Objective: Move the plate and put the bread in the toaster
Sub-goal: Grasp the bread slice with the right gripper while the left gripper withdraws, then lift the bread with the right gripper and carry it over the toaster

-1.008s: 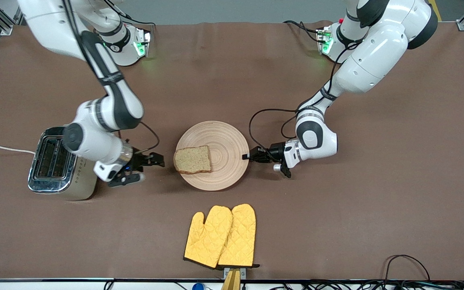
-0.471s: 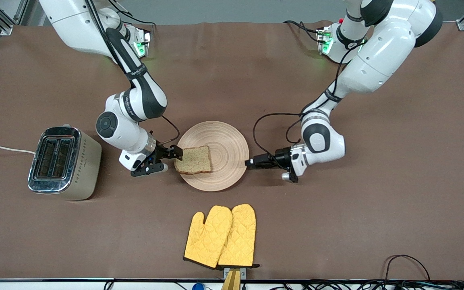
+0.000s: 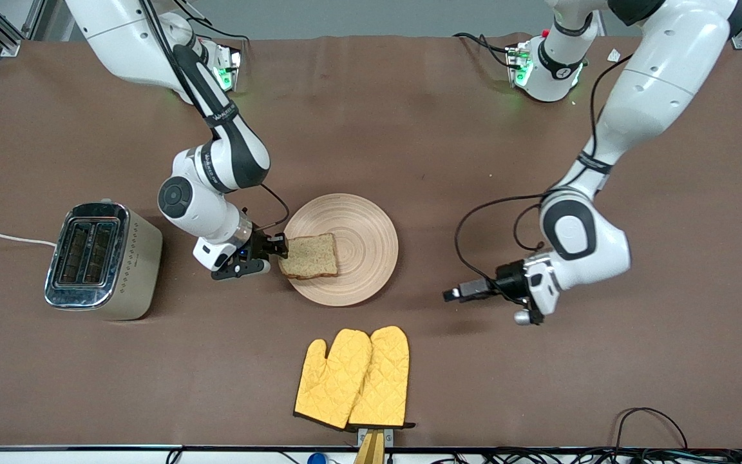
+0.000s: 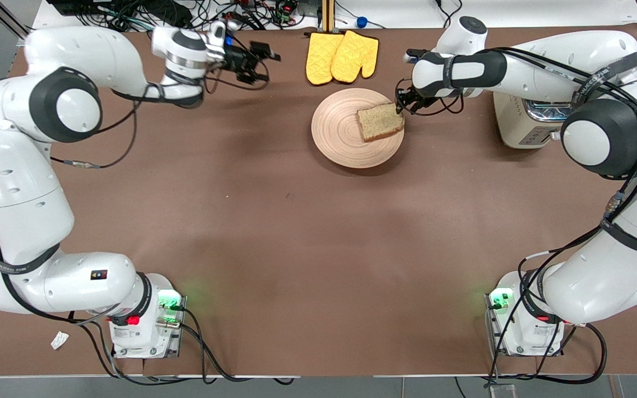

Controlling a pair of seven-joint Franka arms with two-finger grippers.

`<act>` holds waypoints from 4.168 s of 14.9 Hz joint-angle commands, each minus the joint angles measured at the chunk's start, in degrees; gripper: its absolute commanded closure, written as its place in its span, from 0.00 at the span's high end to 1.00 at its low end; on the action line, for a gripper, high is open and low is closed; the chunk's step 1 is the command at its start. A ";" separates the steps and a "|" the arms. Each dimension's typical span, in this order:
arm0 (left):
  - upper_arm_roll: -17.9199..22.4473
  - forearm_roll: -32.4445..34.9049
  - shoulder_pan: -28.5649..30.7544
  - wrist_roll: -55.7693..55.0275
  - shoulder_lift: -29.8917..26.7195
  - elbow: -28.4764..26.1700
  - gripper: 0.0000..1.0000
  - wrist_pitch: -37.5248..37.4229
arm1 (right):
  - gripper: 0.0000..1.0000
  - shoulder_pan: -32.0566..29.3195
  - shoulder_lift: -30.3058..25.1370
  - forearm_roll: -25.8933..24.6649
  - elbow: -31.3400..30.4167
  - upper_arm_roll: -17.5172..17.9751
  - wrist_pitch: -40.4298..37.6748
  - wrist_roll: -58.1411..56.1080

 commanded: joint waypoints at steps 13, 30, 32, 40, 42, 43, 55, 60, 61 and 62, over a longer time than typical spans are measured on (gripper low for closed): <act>-0.06 46.01 11.96 -35.02 -13.05 15.36 1.00 -40.57 | 0.44 1.41 -0.01 1.04 -1.57 -0.35 1.78 1.62; 18.05 64.24 -2.29 -30.46 -41.98 6.84 1.00 -53.17 | 0.12 3.08 1.40 1.13 -1.13 -0.35 2.66 4.51; 18.05 64.67 -2.37 -30.55 -42.33 7.01 1.00 -53.26 | 0.02 2.74 1.40 1.05 -0.60 -0.35 2.31 4.60; 17.26 65.73 -2.72 -29.76 -42.77 6.40 1.00 -53.43 | 0.00 1.77 0.00 -2.80 12.03 -5.35 -22.00 4.51; 17.26 65.64 -2.46 -29.76 -43.21 6.31 1.00 -53.52 | 0.00 1.94 -2.28 -10.08 15.99 -5.70 -29.30 6.96; 17.26 65.64 -2.46 -29.76 -43.13 6.40 1.00 -53.43 | 0.00 1.94 -3.60 -14.73 18.27 -5.71 -32.99 9.50; 17.26 65.20 -2.81 -30.19 -41.19 8.51 1.00 -51.67 | 0.00 4.40 -7.92 -55.90 29.90 -5.44 -62.19 27.01; 17.26 65.02 -2.81 -29.85 -41.02 9.39 1.00 -51.67 | 0.00 4.76 -7.39 -63.73 27.70 -5.62 -64.76 33.51; 17.26 65.11 -2.81 -29.76 -41.02 9.39 1.00 -51.76 | 0.00 4.06 -7.39 -63.82 27.61 -5.62 -64.67 34.48; 17.26 65.20 -2.90 -29.76 -40.93 9.39 1.00 -51.67 | 0.00 3.96 -7.30 -64.17 27.00 -5.71 -64.41 35.62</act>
